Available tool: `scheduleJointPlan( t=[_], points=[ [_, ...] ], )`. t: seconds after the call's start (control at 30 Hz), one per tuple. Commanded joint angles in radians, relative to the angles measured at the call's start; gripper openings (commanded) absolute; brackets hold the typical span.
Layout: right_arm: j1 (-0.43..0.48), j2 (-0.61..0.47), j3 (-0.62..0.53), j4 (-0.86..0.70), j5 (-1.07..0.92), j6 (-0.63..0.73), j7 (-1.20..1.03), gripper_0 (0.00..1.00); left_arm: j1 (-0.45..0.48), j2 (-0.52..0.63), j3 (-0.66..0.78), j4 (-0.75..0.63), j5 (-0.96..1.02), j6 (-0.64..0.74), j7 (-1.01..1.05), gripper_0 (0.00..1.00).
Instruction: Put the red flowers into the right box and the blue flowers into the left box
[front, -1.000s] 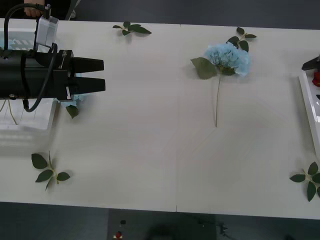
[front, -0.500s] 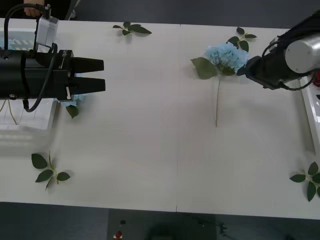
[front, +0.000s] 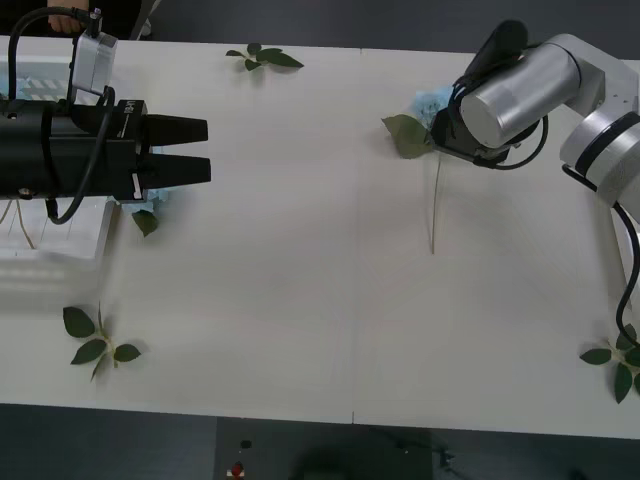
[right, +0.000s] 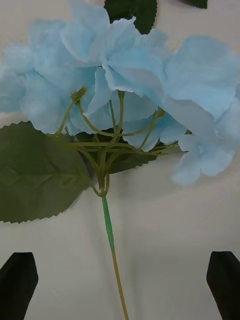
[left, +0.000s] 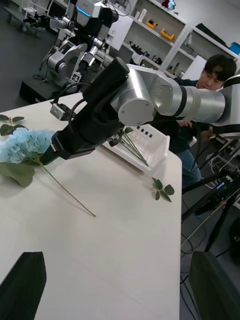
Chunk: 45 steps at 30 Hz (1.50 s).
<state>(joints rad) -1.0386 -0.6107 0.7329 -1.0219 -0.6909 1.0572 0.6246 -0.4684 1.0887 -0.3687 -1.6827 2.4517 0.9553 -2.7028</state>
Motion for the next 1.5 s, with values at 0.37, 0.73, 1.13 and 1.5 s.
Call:
scheduleJointPlan(
  t=[0.37, 0.73, 1.13, 1.5],
  points=[
    [-0.081, 0.101, 0.006, 0.255, 0.048, -0.148, 0.035, 1.0, 0.007, 0.027, 0.017, -0.011, 0.013, 0.003, -0.002, 0.83],
    [-0.081, 0.118, 0.098, 0.319, -0.004, -0.252, 0.075, 1.0, 0.007, 0.027, 0.017, -0.011, 0.013, 0.003, -0.002, 0.83],
    [-0.081, 0.131, 0.117, 0.329, -0.029, -0.252, 0.106, 1.0, 0.007, 0.027, 0.017, -0.011, 0.013, 0.003, -0.002, 0.83],
    [-0.081, 0.137, 0.169, 0.342, -0.056, -0.252, 0.121, 1.0, 0.007, 0.027, 0.017, -0.011, 0.013, 0.003, -0.002, 0.83]
  ],
)
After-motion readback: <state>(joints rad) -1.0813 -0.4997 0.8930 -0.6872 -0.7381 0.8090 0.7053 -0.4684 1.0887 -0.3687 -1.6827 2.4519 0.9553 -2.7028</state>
